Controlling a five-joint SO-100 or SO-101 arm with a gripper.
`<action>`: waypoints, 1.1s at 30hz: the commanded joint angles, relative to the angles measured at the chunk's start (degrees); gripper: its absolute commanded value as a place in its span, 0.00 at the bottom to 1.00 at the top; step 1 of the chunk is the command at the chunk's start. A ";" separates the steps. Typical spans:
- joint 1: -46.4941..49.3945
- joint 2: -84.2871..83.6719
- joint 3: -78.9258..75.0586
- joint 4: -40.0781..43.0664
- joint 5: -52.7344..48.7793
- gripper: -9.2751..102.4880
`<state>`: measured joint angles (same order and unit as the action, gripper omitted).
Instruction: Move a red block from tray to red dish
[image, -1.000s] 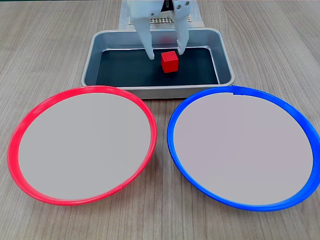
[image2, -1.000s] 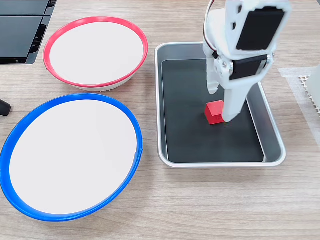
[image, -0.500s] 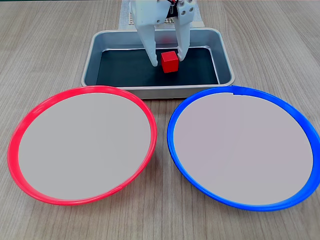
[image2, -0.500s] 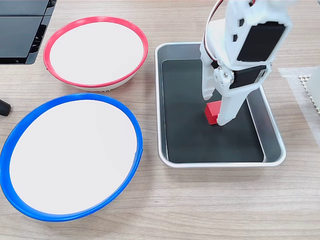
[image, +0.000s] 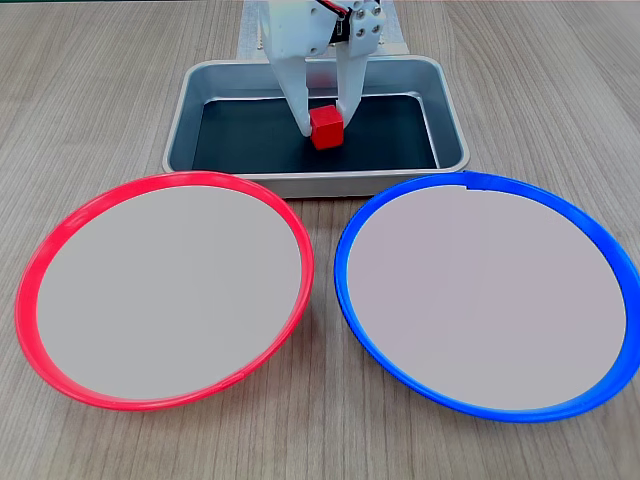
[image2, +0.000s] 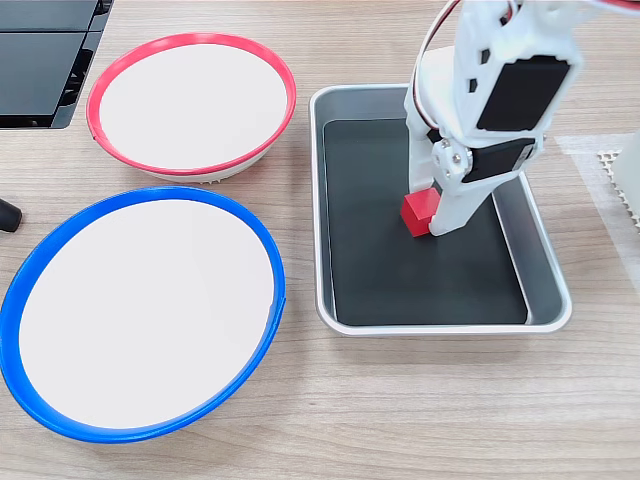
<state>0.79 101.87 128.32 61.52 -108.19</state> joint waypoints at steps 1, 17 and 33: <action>0.35 0.70 -0.18 -0.62 0.62 0.08; 3.16 -17.58 -54.40 18.02 25.49 0.08; 18.11 -47.46 -69.35 1.58 13.36 0.15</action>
<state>18.11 54.58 61.26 64.78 -94.13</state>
